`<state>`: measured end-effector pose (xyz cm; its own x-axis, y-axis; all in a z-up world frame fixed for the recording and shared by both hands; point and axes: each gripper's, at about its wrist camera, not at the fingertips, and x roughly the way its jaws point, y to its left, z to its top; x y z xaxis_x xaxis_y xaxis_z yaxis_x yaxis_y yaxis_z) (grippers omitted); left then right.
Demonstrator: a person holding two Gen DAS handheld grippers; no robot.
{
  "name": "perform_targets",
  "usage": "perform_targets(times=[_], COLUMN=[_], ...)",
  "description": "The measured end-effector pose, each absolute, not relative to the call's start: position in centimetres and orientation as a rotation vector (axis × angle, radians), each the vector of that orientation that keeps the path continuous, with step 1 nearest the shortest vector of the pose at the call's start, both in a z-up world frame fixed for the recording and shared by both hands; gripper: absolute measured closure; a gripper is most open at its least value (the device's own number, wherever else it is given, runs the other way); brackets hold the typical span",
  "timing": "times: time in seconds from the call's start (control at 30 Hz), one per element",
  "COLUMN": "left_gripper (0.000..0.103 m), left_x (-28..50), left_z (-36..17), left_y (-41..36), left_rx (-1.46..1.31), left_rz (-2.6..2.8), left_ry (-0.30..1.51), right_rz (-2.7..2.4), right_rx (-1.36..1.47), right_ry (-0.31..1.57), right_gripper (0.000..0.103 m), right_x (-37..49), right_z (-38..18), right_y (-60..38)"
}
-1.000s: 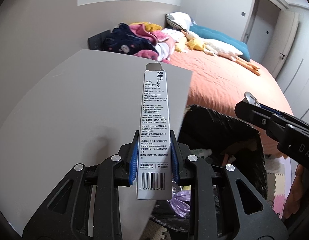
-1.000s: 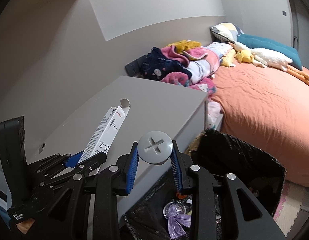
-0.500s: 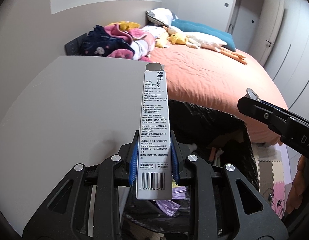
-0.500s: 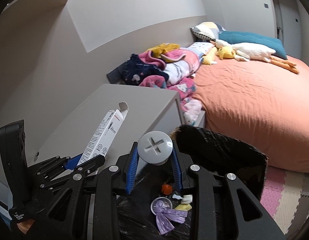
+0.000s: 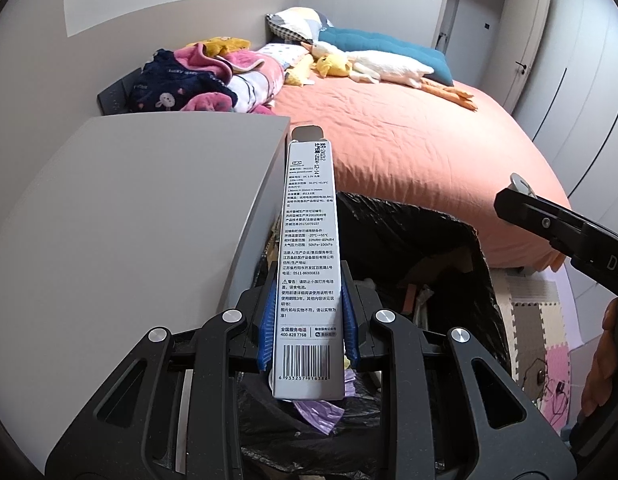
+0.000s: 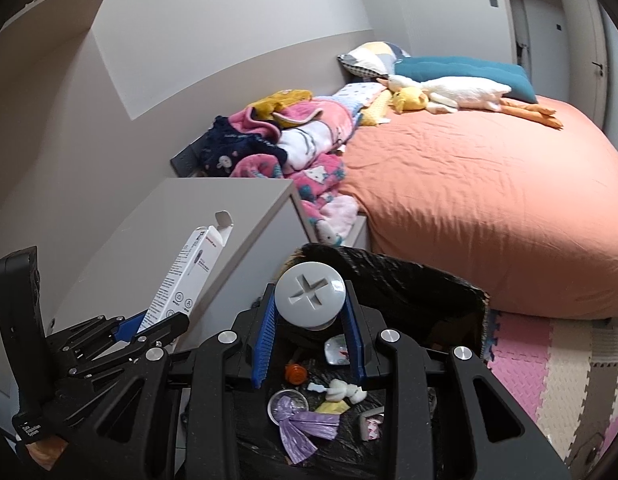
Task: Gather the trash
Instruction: 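Carry the white tube box and grey cap over the black bin with both tools, then open both tools to drop the tube box and cap into the bin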
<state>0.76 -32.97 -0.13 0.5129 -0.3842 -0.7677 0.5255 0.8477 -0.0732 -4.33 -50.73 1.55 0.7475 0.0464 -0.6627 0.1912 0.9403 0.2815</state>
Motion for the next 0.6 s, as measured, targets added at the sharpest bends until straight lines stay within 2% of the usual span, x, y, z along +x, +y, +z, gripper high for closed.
perform_targets(times=[0.6], left_gripper=[0.076], left_x=[1.3], left_z=[-1.4], left_y=[-34.1], left_rx=[0.201], left_rz=[-0.576], left_ry=[0.906], right_rz=[-0.131], right_rx=[0.362], right_ry=[0.757], right_gripper=[0.069], right_x=[-4.0], right_z=[0.2], right_y=[-51.9])
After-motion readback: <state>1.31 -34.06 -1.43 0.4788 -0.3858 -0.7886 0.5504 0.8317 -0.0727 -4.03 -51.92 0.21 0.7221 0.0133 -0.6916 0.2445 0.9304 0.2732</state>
